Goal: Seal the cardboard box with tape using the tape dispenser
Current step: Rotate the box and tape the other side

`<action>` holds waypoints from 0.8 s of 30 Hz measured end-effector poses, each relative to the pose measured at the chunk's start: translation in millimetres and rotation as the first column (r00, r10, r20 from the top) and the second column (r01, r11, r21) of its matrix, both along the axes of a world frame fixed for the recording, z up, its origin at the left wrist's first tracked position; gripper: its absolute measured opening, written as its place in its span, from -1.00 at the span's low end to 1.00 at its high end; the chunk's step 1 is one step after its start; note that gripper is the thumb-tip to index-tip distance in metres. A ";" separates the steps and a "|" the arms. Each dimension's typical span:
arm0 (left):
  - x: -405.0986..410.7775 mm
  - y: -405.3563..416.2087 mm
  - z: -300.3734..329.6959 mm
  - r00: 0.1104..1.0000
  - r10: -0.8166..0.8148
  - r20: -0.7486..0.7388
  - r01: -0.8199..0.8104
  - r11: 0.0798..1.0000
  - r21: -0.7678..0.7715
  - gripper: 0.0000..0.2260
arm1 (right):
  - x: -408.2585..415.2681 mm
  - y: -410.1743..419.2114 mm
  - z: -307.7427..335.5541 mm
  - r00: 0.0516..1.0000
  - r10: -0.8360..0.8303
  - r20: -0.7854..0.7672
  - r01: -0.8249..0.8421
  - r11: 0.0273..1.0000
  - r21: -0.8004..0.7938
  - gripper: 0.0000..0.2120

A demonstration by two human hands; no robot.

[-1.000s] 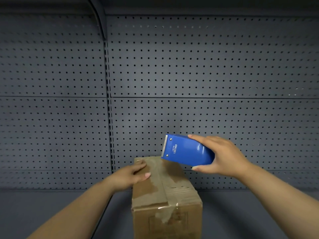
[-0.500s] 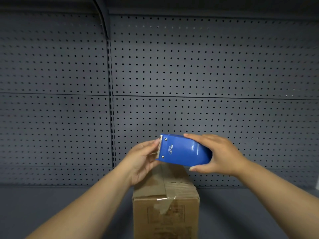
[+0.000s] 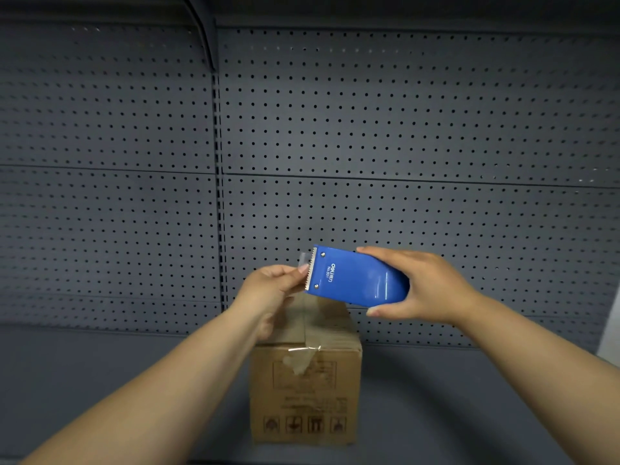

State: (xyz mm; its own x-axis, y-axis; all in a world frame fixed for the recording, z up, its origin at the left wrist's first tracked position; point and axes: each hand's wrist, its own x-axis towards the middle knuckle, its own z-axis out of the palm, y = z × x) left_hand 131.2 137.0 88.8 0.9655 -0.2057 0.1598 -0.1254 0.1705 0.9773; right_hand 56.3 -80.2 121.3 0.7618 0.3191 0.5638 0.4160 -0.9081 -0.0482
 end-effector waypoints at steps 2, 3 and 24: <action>-6.3 -2.0 -1.7 0.997 0.071 0.016 -0.071 0.997 0.022 -0.80 | -2.9 -0.9 0.2 1.000 -0.004 -0.014 0.004 1.000 -0.001 -0.22; -10.1 -2.3 -2.3 0.995 0.099 0.026 -0.100 0.995 0.027 -0.79 | -4.1 -0.7 0.3 1.000 -0.001 -0.018 0.001 1.000 -0.008 -0.22; -54.6 57.4 -32.6 0.941 0.338 0.026 -0.335 0.915 0.227 -0.76 | -41.2 -53.7 -21.8 0.965 -0.098 -0.242 0.086 0.995 -0.060 -0.27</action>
State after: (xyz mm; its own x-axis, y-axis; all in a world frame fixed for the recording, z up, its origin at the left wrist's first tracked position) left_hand 76.6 194.4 56.2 0.9857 0.1025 0.1336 -0.1230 -0.1037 0.9870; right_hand 15.1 -133.9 99.5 0.9015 0.2640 0.3429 0.3121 -0.9455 -0.0927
